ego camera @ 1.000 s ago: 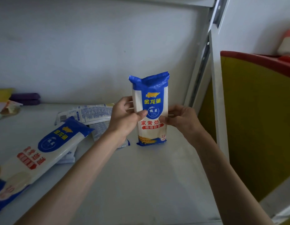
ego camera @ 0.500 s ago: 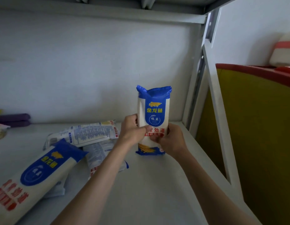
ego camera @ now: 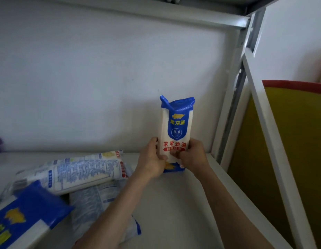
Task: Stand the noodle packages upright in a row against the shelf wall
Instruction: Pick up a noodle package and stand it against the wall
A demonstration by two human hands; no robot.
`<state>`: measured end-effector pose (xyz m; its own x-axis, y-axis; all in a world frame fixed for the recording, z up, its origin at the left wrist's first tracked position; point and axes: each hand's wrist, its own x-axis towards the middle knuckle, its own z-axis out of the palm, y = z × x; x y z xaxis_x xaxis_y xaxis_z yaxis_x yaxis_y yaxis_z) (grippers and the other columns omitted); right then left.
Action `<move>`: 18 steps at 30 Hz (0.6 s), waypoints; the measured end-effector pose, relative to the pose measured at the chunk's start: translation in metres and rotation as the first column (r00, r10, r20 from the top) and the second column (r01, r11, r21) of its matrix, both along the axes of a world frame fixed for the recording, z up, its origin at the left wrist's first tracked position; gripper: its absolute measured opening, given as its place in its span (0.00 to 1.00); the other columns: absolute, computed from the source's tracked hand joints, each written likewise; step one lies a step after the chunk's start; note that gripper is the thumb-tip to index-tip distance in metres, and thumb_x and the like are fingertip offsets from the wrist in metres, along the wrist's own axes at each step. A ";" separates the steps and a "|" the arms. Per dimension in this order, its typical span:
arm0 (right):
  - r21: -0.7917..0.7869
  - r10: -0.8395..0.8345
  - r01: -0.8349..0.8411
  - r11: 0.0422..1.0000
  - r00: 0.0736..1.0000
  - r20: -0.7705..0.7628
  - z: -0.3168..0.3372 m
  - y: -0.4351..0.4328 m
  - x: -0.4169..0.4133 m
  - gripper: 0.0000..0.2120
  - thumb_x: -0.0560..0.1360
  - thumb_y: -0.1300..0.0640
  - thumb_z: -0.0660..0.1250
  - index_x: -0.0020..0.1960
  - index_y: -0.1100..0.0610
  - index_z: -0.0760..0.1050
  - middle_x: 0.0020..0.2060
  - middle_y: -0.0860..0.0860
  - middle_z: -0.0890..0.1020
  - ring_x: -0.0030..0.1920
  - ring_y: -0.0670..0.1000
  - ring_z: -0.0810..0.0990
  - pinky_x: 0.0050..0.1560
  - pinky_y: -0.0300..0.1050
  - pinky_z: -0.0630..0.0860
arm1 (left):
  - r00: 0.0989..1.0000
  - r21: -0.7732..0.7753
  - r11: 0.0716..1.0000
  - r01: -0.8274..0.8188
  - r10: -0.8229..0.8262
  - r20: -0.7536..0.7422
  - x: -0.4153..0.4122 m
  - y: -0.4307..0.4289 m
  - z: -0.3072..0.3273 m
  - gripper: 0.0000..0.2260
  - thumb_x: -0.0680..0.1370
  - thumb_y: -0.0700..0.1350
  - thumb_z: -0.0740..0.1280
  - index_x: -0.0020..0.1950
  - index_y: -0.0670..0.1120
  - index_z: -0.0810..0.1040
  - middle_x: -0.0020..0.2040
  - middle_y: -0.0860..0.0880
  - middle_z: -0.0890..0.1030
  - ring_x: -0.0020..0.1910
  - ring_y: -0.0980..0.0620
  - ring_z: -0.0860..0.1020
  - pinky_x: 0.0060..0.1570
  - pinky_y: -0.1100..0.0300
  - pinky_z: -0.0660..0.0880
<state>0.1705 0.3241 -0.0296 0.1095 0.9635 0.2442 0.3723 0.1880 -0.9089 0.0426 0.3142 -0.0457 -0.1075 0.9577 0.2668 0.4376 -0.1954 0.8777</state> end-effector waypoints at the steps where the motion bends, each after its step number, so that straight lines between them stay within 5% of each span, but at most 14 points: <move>1: 0.014 -0.015 0.015 1.000 1.000 -0.012 -0.002 0.006 -0.002 0.16 0.69 0.64 0.75 0.56 0.57 0.78 0.51 0.53 0.84 0.47 0.52 0.83 0.48 0.51 0.82 | 1.000 0.001 1.000 -0.006 0.006 0.010 0.002 0.006 -0.001 0.21 0.74 0.36 0.70 0.65 0.47 0.71 0.60 0.48 0.80 0.59 0.48 0.79 0.57 0.51 0.78; 8: 0.065 -0.046 0.044 0.997 0.999 0.028 -0.004 0.028 -0.007 0.17 0.69 0.64 0.75 0.56 0.56 0.78 0.45 0.47 0.81 0.45 0.45 0.79 0.35 0.31 0.73 | 0.978 0.035 0.979 -0.199 0.201 -0.054 0.003 0.035 0.000 0.11 0.73 0.40 0.70 0.55 0.42 0.81 0.52 0.45 0.84 0.51 0.46 0.82 0.47 0.59 0.75; 13: -0.045 -0.104 0.119 0.992 0.961 0.256 -0.006 0.037 0.005 0.12 0.72 0.60 0.66 0.55 0.54 0.75 0.50 0.52 0.82 0.49 0.54 0.82 0.48 0.53 0.82 | 0.972 -0.040 0.982 -0.184 0.176 -0.153 -0.004 0.037 -0.015 0.11 0.71 0.44 0.74 0.49 0.39 0.82 0.47 0.42 0.84 0.47 0.45 0.82 0.36 0.61 0.68; 18: 0.008 -0.199 0.203 0.979 0.952 0.232 -0.007 0.039 -0.001 0.08 0.71 0.58 0.68 0.49 0.55 0.74 0.50 0.52 0.82 0.49 0.54 0.82 0.48 0.55 0.82 | 0.963 -0.004 0.972 -0.233 0.230 -0.143 -0.001 0.040 -0.017 0.10 0.72 0.44 0.73 0.51 0.42 0.82 0.48 0.45 0.84 0.46 0.48 0.82 0.31 0.66 0.70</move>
<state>0.1695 0.3630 -0.0364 0.2439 0.9312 0.2709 0.6010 0.0742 -0.7958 0.0416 0.3544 -0.0629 -0.2897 0.9166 0.2754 0.5879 -0.0567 0.8070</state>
